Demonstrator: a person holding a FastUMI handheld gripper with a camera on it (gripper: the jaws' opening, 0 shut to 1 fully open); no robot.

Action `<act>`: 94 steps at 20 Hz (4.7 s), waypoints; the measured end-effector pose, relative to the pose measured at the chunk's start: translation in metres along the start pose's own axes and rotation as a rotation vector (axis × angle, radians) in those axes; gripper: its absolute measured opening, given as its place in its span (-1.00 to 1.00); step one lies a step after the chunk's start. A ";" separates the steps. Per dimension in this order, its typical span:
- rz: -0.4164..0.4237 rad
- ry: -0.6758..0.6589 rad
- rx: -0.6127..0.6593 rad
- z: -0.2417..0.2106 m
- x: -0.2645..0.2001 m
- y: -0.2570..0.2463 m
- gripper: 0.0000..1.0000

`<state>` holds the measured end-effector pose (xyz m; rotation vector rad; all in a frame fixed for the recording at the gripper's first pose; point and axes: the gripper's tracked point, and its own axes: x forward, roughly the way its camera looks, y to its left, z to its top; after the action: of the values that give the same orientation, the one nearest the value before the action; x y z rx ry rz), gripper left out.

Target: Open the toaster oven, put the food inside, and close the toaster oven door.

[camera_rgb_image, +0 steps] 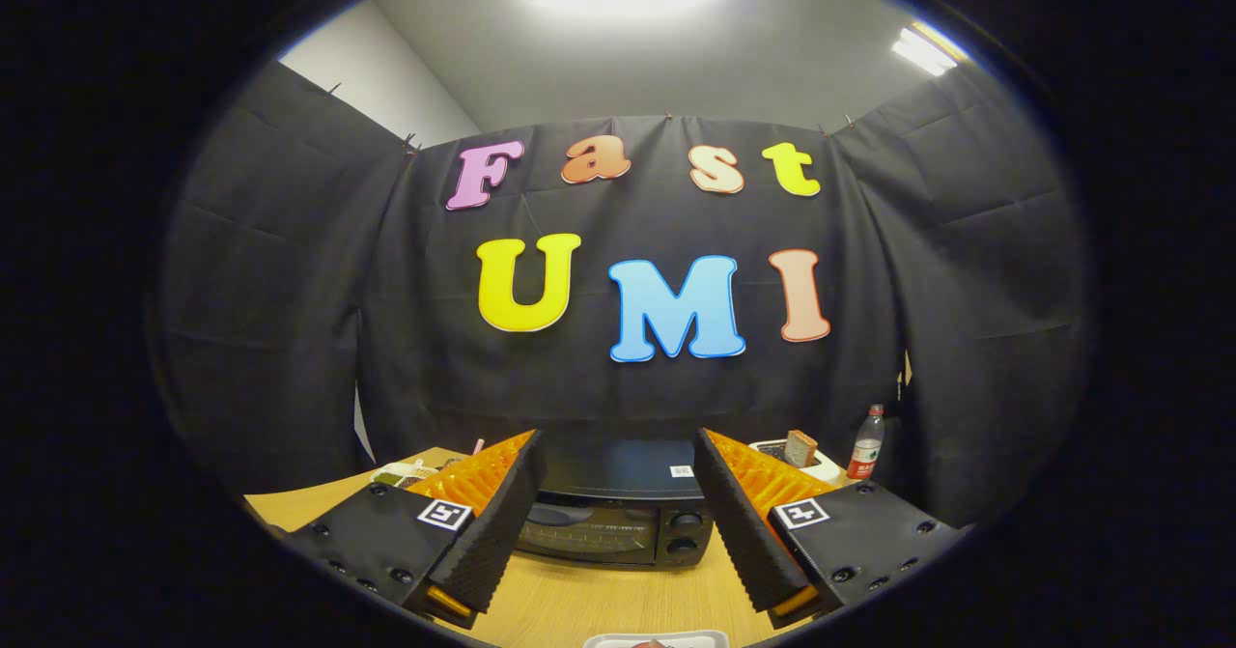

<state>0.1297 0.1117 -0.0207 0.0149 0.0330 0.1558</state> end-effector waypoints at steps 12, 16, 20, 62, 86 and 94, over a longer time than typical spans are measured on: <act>0.048 0.144 0.001 -0.079 0.102 0.056 0.96; 0.042 0.211 -0.008 -0.113 0.122 0.065 0.96; 0.022 0.268 -0.023 -0.140 0.135 0.068 0.96; 0.004 0.618 0.050 -0.261 -0.033 0.071 0.99; 0.296 0.991 0.357 -0.222 -0.130 -0.073 0.97; 0.300 1.232 0.412 -0.270 -0.144 -0.092 0.98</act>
<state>-0.0071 0.0019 -0.2873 0.3356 1.2976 0.4369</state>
